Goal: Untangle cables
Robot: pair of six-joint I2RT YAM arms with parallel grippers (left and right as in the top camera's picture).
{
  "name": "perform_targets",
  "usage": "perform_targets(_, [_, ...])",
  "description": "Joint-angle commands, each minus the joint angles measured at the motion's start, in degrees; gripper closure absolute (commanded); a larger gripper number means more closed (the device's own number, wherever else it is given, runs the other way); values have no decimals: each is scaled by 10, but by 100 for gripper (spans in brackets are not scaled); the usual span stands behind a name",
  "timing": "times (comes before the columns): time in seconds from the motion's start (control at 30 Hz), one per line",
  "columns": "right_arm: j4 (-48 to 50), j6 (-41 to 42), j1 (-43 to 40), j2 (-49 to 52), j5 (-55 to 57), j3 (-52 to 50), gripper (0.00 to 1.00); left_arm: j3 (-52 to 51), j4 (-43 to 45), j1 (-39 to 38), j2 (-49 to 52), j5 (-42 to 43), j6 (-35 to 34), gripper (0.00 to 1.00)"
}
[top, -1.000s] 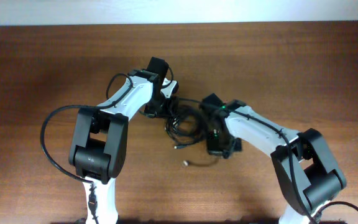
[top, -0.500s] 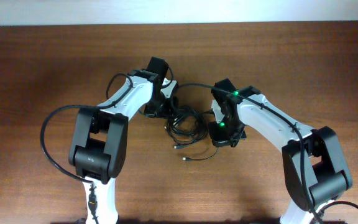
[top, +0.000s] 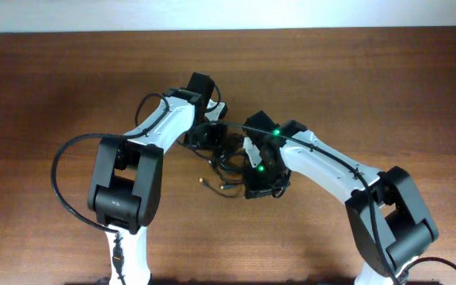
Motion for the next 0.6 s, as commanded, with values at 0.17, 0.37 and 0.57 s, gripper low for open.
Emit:
perform_targets(0.17, [49, 165, -104, 0, -79, 0, 80, 0, 1, 5, 5, -7, -3, 98])
perform_targets(0.37, [172, 297, -113, 0, -74, 0, 80, 0, 1, 5, 5, -7, -3, 98])
perform_targets(0.57, [186, 380, -88, 0, -8, 0, 83, 0, 1, 5, 5, -7, -3, 98])
